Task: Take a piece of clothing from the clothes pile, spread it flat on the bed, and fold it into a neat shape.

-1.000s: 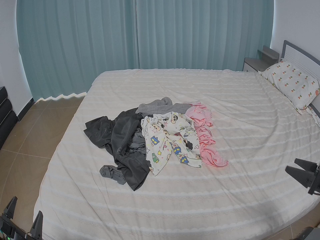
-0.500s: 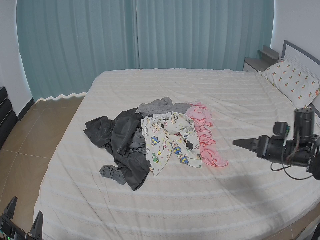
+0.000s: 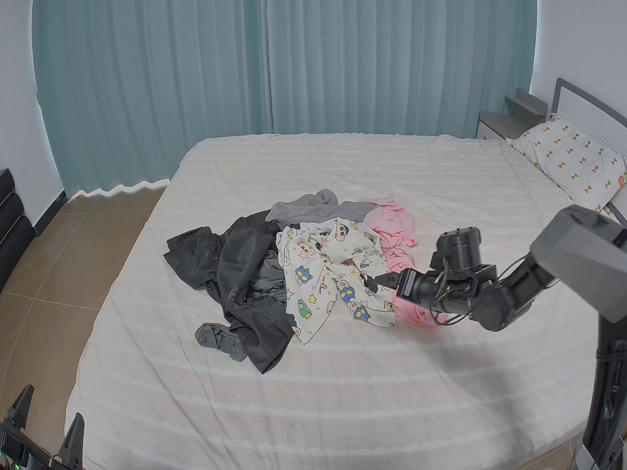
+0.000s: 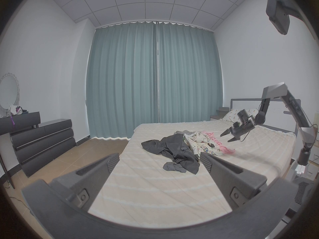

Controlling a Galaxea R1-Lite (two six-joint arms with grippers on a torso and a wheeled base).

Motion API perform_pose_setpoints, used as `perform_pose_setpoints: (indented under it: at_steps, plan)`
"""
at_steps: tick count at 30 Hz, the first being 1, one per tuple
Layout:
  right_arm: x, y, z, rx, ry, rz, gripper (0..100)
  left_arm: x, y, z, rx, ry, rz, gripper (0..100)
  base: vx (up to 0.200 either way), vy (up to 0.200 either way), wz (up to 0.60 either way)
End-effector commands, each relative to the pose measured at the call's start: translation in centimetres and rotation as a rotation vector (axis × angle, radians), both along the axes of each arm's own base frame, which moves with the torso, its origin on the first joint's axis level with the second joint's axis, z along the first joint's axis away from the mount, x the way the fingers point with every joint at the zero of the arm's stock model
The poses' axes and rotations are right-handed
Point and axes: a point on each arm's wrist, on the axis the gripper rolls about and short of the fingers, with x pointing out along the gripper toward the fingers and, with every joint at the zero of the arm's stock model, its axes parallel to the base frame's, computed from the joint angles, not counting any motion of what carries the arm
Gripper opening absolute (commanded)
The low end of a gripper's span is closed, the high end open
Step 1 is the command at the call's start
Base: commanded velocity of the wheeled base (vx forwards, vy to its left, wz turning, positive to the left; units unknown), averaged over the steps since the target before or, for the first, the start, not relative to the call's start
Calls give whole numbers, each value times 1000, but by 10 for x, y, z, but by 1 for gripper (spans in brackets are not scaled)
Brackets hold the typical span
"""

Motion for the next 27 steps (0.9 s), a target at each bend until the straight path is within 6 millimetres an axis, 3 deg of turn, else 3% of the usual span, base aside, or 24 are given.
perform_pose_setpoints:
  at_steps: [1,10,15,27]
  plan:
    - [13,19,-65,-67,127,-11,100,0,0,-5,0,4,0,100,0,0,0]
    - [20,17,-67,-68,128,-24,100,0,0,-5,0,4,0,100,0,0,0]
    - [32,23,-79,-85,102,-52,100,0,0,-5,0,4,0,100,0,0,0]
    - [51,42,-75,-91,99,-43,100,0,0,-5,0,4,0,100,0,0,0]
